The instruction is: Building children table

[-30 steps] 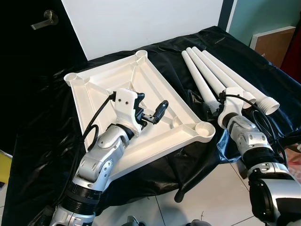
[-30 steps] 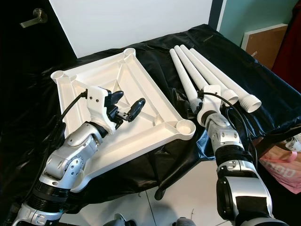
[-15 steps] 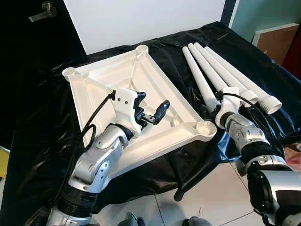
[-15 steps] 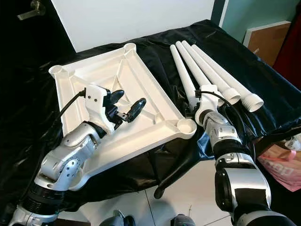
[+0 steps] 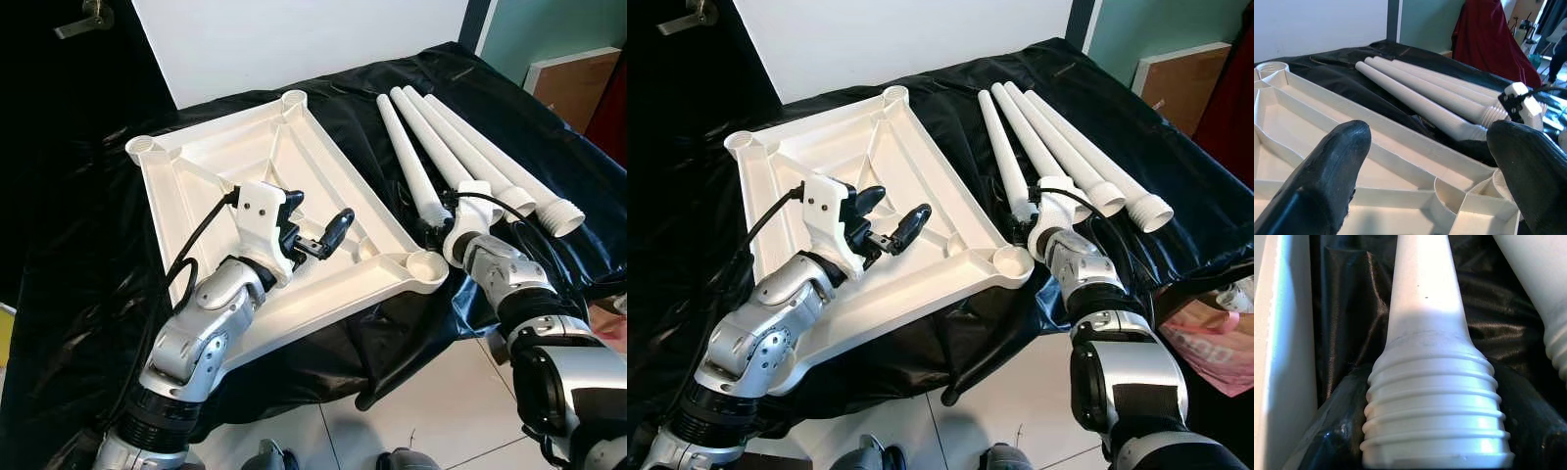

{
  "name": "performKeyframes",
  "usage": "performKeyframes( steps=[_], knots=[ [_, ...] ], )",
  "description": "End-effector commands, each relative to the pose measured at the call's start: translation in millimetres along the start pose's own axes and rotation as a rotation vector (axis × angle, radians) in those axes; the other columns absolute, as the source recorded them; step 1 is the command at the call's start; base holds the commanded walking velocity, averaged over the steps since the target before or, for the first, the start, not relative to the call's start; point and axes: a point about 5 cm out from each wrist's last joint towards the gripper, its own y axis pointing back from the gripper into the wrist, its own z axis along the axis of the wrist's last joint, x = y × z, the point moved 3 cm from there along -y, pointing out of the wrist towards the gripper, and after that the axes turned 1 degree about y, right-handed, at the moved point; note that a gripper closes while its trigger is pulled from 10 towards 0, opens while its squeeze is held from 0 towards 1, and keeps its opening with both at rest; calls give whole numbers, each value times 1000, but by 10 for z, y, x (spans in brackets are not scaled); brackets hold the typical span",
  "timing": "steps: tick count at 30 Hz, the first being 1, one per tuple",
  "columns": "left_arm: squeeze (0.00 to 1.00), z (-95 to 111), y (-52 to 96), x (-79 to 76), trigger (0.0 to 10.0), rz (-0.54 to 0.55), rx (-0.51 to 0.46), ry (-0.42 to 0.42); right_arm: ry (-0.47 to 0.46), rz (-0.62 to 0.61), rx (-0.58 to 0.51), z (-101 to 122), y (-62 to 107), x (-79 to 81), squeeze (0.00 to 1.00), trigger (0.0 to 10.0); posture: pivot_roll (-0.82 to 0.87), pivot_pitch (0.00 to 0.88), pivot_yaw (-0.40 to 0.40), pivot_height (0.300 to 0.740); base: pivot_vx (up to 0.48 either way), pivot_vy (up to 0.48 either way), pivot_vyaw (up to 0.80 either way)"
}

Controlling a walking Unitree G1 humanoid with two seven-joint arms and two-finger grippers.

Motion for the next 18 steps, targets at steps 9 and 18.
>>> performKeyframes(
  steps=[9, 18],
  knots=[
    [0, -60, -74, 108, 10000, -23, 14, 48, 31, 51, -211, 266, 75, 67, 0, 10000, -111, 76, 45, 740, 0, 0, 0],
    [1000, -11, -278, 164, 10000, -96, -27, 198, -9, 18, -504, 505, 330, 14, 0, 10000, -132, 31, 85, 740, 0, 0, 0]
  ],
)
